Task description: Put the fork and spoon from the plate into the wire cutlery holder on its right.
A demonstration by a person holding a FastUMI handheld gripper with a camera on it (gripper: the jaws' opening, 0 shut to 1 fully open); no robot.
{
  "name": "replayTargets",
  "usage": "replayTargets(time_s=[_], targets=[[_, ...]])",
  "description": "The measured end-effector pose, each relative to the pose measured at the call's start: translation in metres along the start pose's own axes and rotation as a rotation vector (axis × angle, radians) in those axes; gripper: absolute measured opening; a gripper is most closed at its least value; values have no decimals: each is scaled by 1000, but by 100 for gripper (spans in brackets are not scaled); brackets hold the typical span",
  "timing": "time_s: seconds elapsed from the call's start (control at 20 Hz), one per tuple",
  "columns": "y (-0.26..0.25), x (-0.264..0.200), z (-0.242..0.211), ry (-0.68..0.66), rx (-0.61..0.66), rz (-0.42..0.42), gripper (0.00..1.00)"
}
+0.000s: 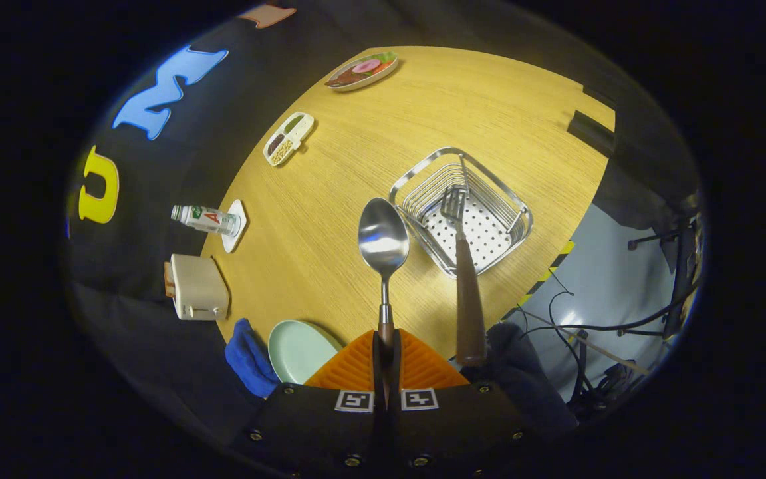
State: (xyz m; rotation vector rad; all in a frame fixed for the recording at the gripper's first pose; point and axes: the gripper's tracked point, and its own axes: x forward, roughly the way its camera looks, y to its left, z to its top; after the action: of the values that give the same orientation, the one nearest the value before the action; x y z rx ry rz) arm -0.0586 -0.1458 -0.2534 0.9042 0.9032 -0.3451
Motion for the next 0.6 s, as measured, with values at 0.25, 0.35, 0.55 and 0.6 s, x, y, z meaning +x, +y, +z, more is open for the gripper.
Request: replayTargets(time_s=[0.25, 0.35, 0.55, 0.6], targets=[[-10, -9, 9, -16, 27, 1, 1], [-14, -9, 11, -17, 55, -11, 1], [-30, -10, 12, 11, 111, -25, 1], [-29, -8, 12, 17, 122, -25, 1]])
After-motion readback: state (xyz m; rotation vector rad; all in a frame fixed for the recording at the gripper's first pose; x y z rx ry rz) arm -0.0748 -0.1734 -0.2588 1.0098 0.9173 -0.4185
